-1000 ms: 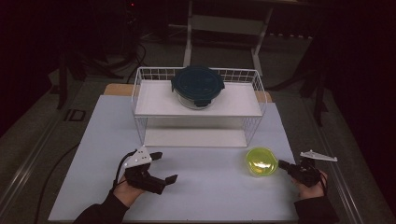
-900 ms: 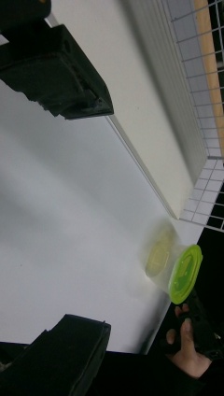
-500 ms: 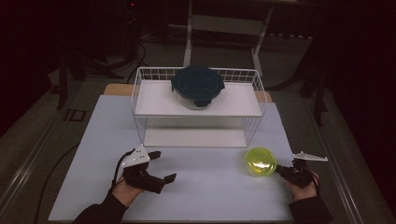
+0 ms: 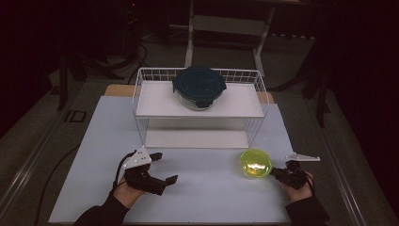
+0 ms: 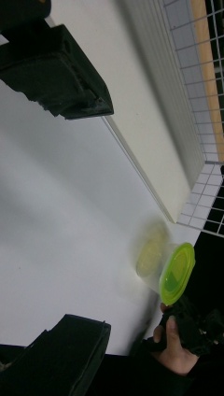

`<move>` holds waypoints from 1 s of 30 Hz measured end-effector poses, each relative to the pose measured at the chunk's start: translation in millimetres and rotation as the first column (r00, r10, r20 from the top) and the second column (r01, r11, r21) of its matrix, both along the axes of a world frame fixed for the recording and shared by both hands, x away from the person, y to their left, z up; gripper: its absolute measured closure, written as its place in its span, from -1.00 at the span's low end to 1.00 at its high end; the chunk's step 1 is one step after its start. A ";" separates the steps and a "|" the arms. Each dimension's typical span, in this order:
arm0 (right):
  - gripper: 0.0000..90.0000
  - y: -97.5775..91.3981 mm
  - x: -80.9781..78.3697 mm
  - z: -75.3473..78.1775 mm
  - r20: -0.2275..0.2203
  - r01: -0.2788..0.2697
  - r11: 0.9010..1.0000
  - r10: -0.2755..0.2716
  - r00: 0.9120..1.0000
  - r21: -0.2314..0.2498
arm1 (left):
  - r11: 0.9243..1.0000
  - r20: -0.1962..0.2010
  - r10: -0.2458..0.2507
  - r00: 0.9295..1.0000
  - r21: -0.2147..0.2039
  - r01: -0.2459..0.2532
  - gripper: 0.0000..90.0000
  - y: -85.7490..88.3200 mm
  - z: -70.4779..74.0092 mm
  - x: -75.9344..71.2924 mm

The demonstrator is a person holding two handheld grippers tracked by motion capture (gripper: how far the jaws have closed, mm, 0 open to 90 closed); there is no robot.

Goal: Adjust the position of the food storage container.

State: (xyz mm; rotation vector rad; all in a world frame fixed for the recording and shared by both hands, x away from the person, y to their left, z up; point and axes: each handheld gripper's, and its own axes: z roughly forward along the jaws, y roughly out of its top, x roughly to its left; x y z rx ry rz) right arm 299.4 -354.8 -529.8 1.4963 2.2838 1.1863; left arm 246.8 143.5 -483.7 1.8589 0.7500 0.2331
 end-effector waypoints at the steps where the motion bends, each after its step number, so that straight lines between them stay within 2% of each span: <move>1: 1.00 -0.4 0.8 0.7 0.003 0.003 1.000 -0.003 1.000 -0.003 | 1.000 0.001 0.000 1.000 0.003 0.000 -1.00 -0.2 -0.1 -0.1; 5: 1.00 -2.0 3.1 3.1 0.011 0.011 1.000 -0.011 1.000 0.001 | 1.000 0.002 0.000 1.000 0.000 0.000 -1.00 -0.1 0.0 0.2; 16: 1.00 16.0 7.1 -1.2 -0.019 -0.045 0.999 0.045 0.999 -0.012 | 1.000 0.001 0.002 1.000 0.001 -0.002 -1.00 0.5 1.0 0.7; 30: 1.00 41.8 11.8 1.9 -0.018 -0.110 0.994 0.110 0.994 -0.010 | 1.000 -0.002 0.000 1.000 -0.001 0.000 -1.00 -0.2 0.1 0.7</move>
